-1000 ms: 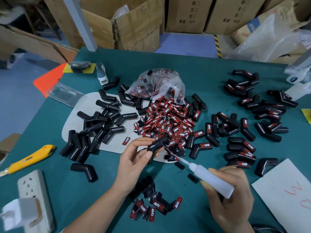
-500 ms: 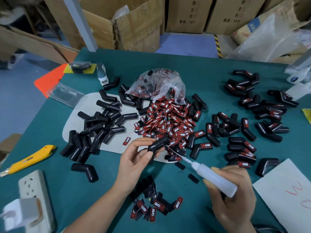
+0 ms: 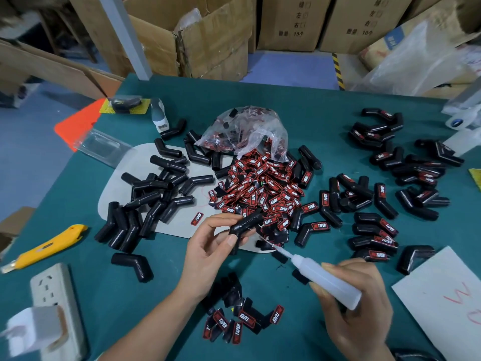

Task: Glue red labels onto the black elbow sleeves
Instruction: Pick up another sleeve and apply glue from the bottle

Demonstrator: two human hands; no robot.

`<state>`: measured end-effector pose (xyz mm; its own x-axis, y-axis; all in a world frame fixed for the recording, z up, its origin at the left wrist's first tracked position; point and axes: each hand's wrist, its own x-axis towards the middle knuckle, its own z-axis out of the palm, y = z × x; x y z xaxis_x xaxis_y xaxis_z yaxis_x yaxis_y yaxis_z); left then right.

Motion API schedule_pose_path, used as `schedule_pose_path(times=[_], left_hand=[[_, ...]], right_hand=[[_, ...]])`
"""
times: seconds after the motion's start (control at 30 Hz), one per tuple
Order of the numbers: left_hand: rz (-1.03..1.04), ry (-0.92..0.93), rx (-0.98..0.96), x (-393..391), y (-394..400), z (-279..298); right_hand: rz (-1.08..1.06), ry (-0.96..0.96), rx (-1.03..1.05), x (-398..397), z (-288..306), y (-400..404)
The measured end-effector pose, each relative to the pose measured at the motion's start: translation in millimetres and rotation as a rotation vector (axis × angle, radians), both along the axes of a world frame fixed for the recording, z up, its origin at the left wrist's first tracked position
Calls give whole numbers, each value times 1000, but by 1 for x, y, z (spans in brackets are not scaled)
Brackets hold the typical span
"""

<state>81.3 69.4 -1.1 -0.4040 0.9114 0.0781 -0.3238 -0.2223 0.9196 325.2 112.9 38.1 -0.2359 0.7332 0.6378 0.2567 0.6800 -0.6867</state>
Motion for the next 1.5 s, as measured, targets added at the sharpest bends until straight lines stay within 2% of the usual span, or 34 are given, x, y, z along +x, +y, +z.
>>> schedule_pose_path(times=[0.63,0.77,0.93,1.13,1.5], left_hand=[[3,-35,-8,-1,0,-1],[1,-44,-15,-1,0,-2],[2,-42,-24,-1,1,-2],[-2,-51,-25,-2,0,-2],[15,13,-27,-1,0,-3]], right_hand=[[-43,-6,-6,1,5,2],[1,7,2,-2,2,0],[-55,-2,-14,3,2,4],[-1,8,-3,0,0,1],[25,15,-17,-2,-2,-2]])
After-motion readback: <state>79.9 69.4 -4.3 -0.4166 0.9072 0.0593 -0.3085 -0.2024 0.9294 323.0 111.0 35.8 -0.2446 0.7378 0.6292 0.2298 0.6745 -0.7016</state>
